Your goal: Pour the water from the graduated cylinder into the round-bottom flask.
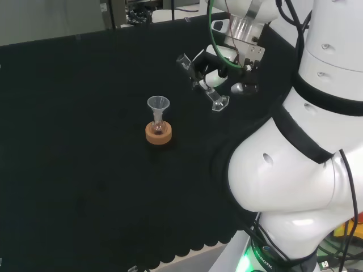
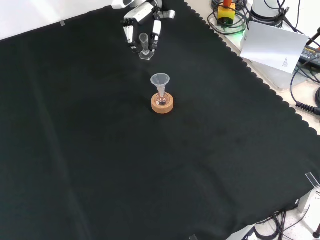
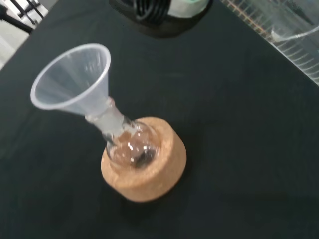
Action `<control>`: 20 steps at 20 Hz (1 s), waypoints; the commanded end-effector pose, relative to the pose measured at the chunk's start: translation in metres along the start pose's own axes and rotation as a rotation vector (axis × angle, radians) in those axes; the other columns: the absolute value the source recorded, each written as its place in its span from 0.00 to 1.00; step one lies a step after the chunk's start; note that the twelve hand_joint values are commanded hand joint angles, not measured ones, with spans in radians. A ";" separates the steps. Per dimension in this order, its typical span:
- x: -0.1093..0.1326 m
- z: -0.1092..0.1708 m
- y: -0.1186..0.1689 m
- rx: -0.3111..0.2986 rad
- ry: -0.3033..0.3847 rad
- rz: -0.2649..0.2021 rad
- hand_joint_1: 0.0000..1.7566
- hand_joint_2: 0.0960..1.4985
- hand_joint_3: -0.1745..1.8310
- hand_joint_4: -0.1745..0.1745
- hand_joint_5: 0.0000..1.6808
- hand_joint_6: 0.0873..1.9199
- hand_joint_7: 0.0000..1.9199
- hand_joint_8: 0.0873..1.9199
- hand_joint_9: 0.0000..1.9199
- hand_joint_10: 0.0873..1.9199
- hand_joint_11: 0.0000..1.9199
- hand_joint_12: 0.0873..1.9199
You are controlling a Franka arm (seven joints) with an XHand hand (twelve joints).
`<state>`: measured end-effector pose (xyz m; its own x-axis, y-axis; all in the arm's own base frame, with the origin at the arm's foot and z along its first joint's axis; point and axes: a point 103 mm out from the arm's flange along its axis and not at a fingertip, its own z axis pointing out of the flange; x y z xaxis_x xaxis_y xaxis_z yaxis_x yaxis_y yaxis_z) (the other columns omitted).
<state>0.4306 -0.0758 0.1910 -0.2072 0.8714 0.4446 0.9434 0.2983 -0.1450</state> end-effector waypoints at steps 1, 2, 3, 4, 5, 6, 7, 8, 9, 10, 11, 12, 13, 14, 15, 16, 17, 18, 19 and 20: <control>0.017 0.004 -0.019 0.090 -0.092 0.011 0.73 0.67 0.08 0.00 0.68 0.35 0.62 0.34 0.84 0.00 0.71 0.33; 0.018 0.004 -0.021 0.107 -0.105 0.014 0.73 0.67 0.08 0.00 0.68 0.35 0.62 0.34 0.84 0.00 0.71 0.33; 0.018 0.005 -0.023 0.127 -0.118 0.019 0.73 0.67 0.08 0.00 0.68 0.35 0.62 0.33 0.84 0.00 0.71 0.33; 0.018 0.005 -0.025 0.145 -0.134 0.025 0.73 0.67 0.08 0.00 0.68 0.35 0.62 0.33 0.84 0.00 0.71 0.33; 0.017 0.006 -0.026 0.164 -0.146 0.031 0.73 0.67 0.08 0.00 0.68 0.35 0.62 0.33 0.84 0.00 0.71 0.33; 0.018 0.006 -0.027 0.180 -0.158 0.036 0.73 0.67 0.08 0.00 0.68 0.35 0.62 0.33 0.84 0.00 0.71 0.33; 0.018 0.007 -0.027 0.199 -0.175 0.042 0.73 0.67 0.08 0.00 0.68 0.35 0.62 0.33 0.84 0.00 0.71 0.33; 0.018 0.007 -0.026 0.220 -0.192 0.047 0.73 0.67 0.08 0.00 0.68 0.35 0.62 0.33 0.84 0.00 0.71 0.33; 0.019 0.008 -0.025 0.233 -0.204 0.052 0.71 0.67 0.09 0.10 0.67 0.37 0.66 0.29 0.85 0.00 0.72 0.33; 0.020 0.009 -0.024 0.245 -0.213 0.059 0.68 0.68 0.09 0.21 0.67 0.38 0.70 0.22 0.85 0.00 0.72 0.32; 0.020 0.010 -0.023 0.264 -0.222 0.066 0.67 0.68 0.09 0.28 0.67 0.39 0.73 0.16 0.85 0.00 0.72 0.32; 0.020 0.011 -0.022 0.276 -0.228 0.070 0.66 0.68 0.09 0.31 0.66 0.39 0.76 0.11 0.85 0.00 0.72 0.32; 0.021 0.012 -0.020 0.291 -0.232 0.073 0.66 0.68 0.09 0.33 0.66 0.39 0.78 0.08 0.85 0.00 0.72 0.31; 0.022 0.013 -0.019 0.305 -0.239 0.075 0.65 0.68 0.09 0.33 0.66 0.39 0.78 0.06 0.85 0.00 0.72 0.31; 0.023 0.014 -0.017 0.320 -0.244 0.078 0.65 0.68 0.09 0.34 0.66 0.39 0.79 0.06 0.85 0.00 0.72 0.31; 0.024 0.015 -0.015 0.334 -0.248 0.080 0.65 0.68 0.09 0.34 0.66 0.39 0.79 0.05 0.85 0.00 0.72 0.31; 0.025 0.015 -0.013 0.348 -0.250 0.082 0.65 0.68 0.09 0.34 0.66 0.39 0.79 0.05 0.85 0.00 0.72 0.31; 0.026 0.016 -0.012 0.358 -0.251 0.085 0.65 0.68 0.09 0.34 0.66 0.39 0.79 0.05 0.85 0.00 0.72 0.31; 0.026 0.016 -0.010 0.372 -0.253 0.089 0.65 0.68 0.09 0.34 0.66 0.39 0.79 0.05 0.85 0.00 0.72 0.31; 0.026 0.016 -0.008 0.384 -0.255 0.092 0.65 0.68 0.09 0.34 0.66 0.39 0.79 0.05 0.85 0.00 0.72 0.31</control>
<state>0.4084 -0.0578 0.1920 -0.2174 0.9524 0.2137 0.8457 0.2931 -0.4460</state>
